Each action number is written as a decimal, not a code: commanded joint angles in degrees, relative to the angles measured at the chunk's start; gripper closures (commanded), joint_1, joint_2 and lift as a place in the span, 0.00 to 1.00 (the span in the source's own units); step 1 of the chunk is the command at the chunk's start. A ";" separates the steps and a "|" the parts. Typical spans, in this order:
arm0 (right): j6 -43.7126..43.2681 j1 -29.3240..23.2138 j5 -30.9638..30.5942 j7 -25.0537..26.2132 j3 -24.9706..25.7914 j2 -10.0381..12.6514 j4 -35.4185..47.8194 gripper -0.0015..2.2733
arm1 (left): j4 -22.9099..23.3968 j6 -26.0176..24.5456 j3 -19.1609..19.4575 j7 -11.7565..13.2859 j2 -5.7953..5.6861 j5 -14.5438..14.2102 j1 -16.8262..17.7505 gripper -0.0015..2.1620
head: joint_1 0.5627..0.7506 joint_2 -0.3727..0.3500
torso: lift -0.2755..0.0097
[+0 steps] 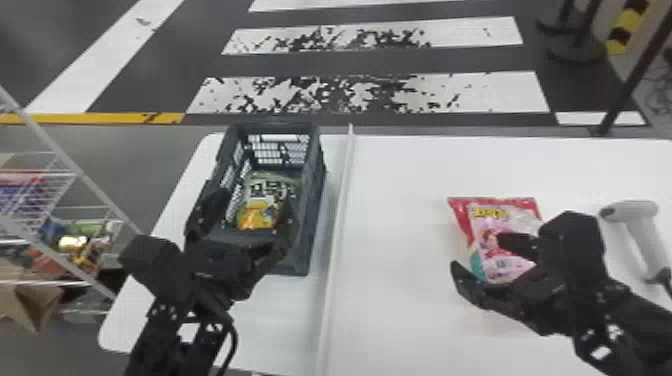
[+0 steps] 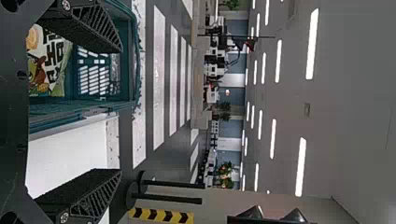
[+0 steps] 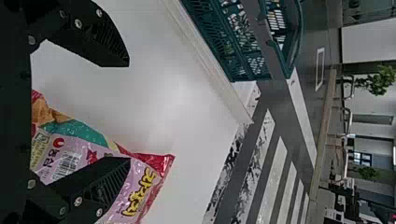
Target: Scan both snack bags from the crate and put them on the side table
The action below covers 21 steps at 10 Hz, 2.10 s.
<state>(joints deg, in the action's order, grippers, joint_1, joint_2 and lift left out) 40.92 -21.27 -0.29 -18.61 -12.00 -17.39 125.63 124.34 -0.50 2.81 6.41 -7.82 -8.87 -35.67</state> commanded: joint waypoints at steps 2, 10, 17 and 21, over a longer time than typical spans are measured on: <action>0.70 1.41 1.96 -0.03 4.00 1.84 -1.44 0.82 | -0.24 0.18 0.00 0.00 0.09 0.08 0.08 0.04 | 0.70 0.72 | 0.66; -8.44 12.57 -1.38 1.12 1.10 4.03 -24.82 0.99 | -0.41 0.01 0.00 0.09 0.35 0.08 -0.18 0.04 | 0.70 0.66 | 0.66; -11.60 9.67 1.96 1.12 3.38 4.30 -19.20 0.99 | 0.11 0.18 -0.08 0.09 0.26 0.08 -0.54 0.04 | 0.70 0.64 | 0.66; -12.48 13.01 3.36 0.24 0.48 4.74 -22.80 0.99 | 0.47 0.01 -0.08 0.27 0.00 0.08 -0.71 0.04 | 0.70 0.67 | 0.66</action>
<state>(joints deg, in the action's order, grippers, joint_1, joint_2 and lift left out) 28.30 -8.95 3.11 -18.37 -10.74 -12.74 104.01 124.80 -0.49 2.72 6.66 -7.80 -8.79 -36.38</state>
